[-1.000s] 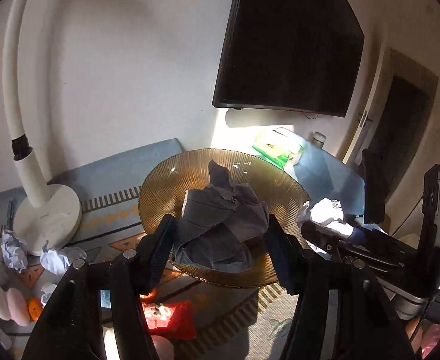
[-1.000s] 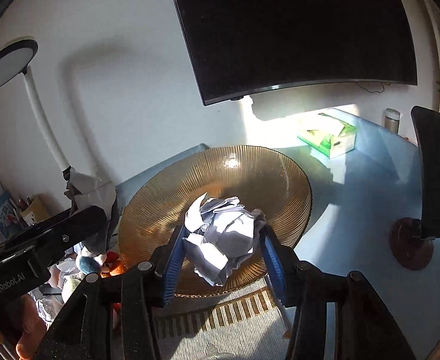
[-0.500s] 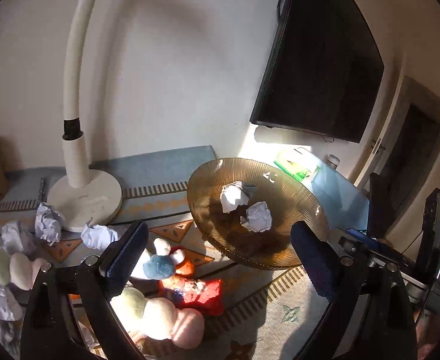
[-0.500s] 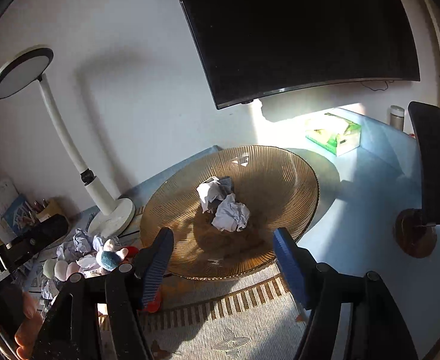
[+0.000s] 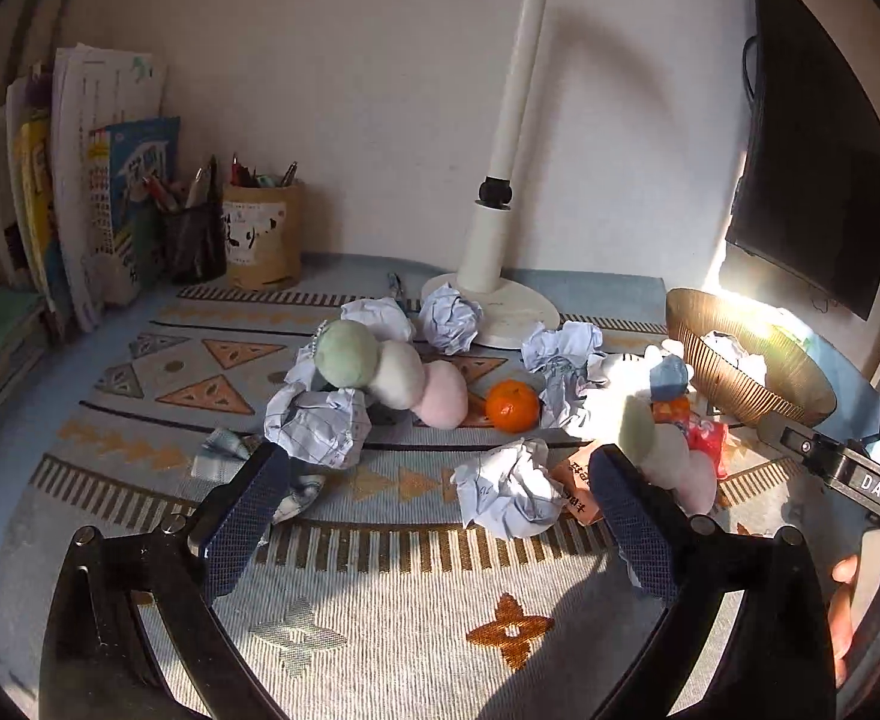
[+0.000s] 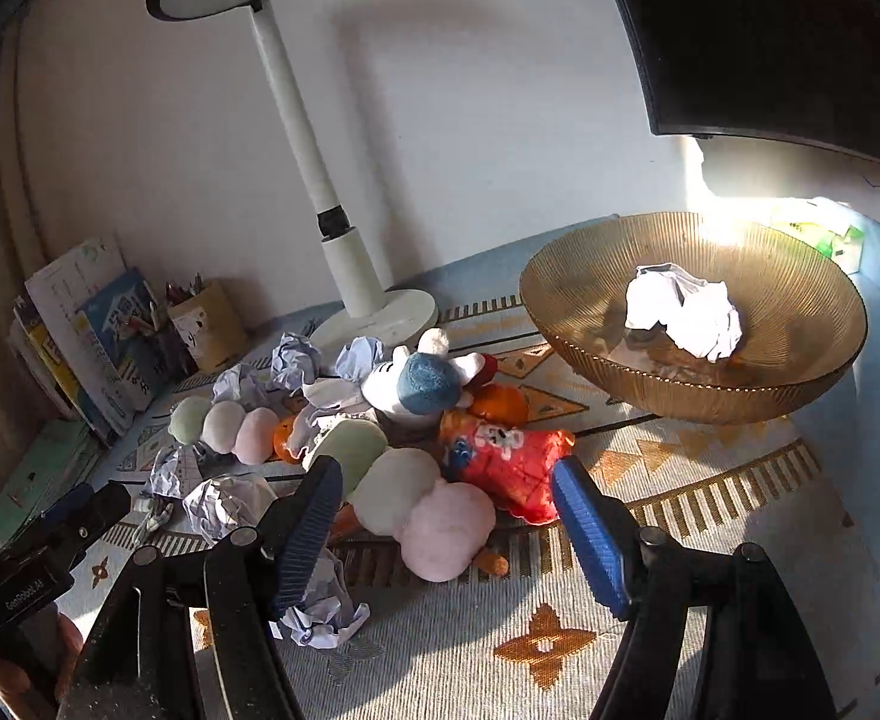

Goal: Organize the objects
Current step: 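Move both open tools back toward the paper on the desk, then close the left tool on a crumpled paper ball while the right tool grasps another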

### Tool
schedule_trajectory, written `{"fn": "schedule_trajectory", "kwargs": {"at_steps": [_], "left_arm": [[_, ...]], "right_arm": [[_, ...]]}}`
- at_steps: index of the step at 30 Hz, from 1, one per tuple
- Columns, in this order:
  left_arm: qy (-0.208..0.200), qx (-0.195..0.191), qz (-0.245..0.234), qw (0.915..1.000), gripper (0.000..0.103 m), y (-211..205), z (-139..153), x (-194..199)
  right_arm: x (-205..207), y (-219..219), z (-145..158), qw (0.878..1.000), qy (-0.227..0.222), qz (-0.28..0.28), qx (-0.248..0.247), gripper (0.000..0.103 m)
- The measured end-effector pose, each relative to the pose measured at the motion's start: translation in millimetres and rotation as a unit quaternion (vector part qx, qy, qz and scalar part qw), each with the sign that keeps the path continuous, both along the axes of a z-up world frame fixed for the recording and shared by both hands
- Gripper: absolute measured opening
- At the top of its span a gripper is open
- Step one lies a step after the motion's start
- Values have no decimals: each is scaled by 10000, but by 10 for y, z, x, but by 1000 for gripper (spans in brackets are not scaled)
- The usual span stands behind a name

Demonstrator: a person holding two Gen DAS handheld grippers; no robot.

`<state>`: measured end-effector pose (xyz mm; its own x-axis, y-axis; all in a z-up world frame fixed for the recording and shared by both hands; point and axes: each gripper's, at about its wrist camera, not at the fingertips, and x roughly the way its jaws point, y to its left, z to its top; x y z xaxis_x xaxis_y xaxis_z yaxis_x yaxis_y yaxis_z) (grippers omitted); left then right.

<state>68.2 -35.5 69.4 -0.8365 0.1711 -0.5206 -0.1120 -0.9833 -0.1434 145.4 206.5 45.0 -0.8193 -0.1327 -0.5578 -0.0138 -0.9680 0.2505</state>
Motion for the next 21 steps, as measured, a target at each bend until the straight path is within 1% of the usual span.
{"fn": "schedule_trajectory", "kwargs": {"at_steps": [3,5,6,7,8,9,12,15,17,19,21], "left_arm": [[76,-48,43,10000,100,-42,-92,9],[19,-60,74,10000,100,-35,-153,-29],[-43,-43,39,10000,100,-33,-167,-42],[-58,-5,16,10000,100,-38,-172,-41],[-80,35,19,10000,100,-52,-175,-46],[-108,91,17,9999,100,-73,-186,-52],[-188,262,-24,9995,100,-121,-213,-64],[-178,272,-17,9995,100,-115,-217,-46],[-159,213,-9,9996,100,-95,-213,-31],[-141,152,-3,9998,100,-75,-205,-17],[-129,129,-18,9998,100,-65,-199,-9]], "right_arm": [[-61,-101,-123,9999,-118,60,67,71],[-65,-131,-145,9997,-122,3,231,72],[-55,-130,-145,9997,-68,-9,239,75],[-40,-124,-147,9997,-24,-47,241,86],[-20,-125,-140,9996,23,-109,271,94],[1,-137,-128,9993,78,-156,329,96],[23,-227,-117,9984,127,-47,544,97],[15,-341,-125,9964,94,-8,847,97],[16,-394,-132,9952,97,47,977,97],[11,-408,-136,9954,50,164,946,97],[2,-378,-147,9968,-19,376,709,97]]}}
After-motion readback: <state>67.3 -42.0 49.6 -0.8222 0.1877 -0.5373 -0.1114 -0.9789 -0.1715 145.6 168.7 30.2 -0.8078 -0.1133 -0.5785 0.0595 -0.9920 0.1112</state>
